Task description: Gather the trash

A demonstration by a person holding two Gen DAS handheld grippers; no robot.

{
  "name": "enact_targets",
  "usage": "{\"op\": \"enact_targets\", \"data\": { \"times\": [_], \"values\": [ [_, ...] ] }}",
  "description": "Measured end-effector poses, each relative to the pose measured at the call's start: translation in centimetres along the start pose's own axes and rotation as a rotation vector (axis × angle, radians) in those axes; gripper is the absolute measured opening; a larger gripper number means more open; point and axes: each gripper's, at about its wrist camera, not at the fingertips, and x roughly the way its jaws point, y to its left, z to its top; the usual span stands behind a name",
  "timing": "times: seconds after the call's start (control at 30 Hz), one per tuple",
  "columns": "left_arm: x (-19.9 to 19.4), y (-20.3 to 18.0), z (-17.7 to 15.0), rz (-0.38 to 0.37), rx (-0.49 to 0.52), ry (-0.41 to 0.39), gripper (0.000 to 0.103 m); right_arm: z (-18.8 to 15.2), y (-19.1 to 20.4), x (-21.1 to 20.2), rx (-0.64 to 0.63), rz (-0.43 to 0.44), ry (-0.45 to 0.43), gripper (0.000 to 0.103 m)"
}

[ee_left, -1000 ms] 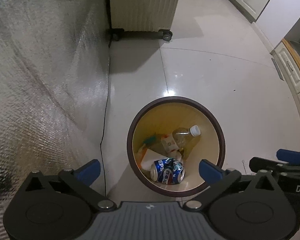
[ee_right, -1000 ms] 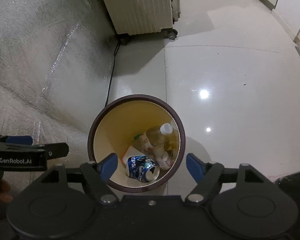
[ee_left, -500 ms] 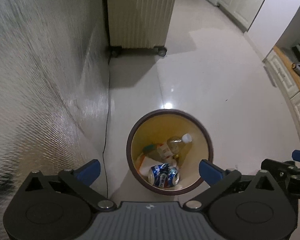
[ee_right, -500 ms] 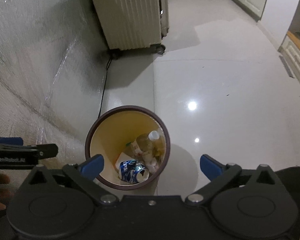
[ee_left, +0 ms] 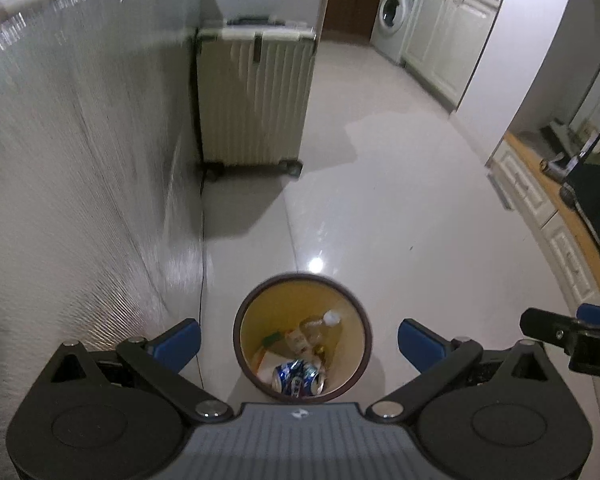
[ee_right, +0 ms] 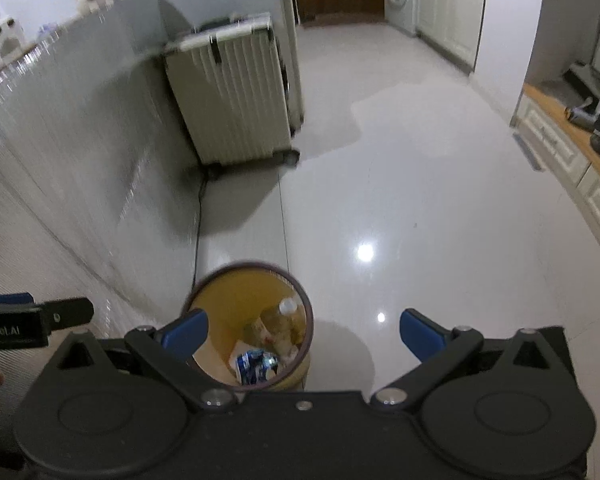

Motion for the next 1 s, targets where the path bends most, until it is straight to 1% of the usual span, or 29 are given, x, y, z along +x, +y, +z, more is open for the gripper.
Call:
{"op": "enact_targets", "data": {
  "times": [0.13, 0.3, 0.4, 0.57, 0.87, 1.0],
  "values": [
    [-4.3, -0.8, 0.4, -0.013, 0.010, -0.068, 0.103, 0.7, 0.2, -4.0, -0.001, 0.013, -0.080, 0.103],
    [-9.7, -1.5, 0.6, -0.012, 0.025, -0.153, 0.103, 1.7, 0.5, -9.0, 0.000, 0.039, -0.178, 0.103],
    [-13.0, -1.6, 0.8, 0.002, 0.034, -0.209, 0.103, 2.1, 1.1, -11.8, -0.003, 0.050, -0.232, 0.103],
    [-17.3, -1.4, 0.8, 0.043, 0.048, -0.276, 0.103, 2.2, 2.2, -16.0, -0.015, 0.071, -0.306, 0.103],
    [-23.0, 0.1, -0.6, 0.064, 0.051, -0.343, 0.103, 1.2, 4.5, -22.2, -0.038, 0.110, -0.396, 0.103],
    [-25.0, 1.5, -1.8, 0.086, 0.039, -0.359, 0.103, 0.2, 5.5, -24.6, -0.056, 0.104, -0.427, 0.103]
  ]
}}
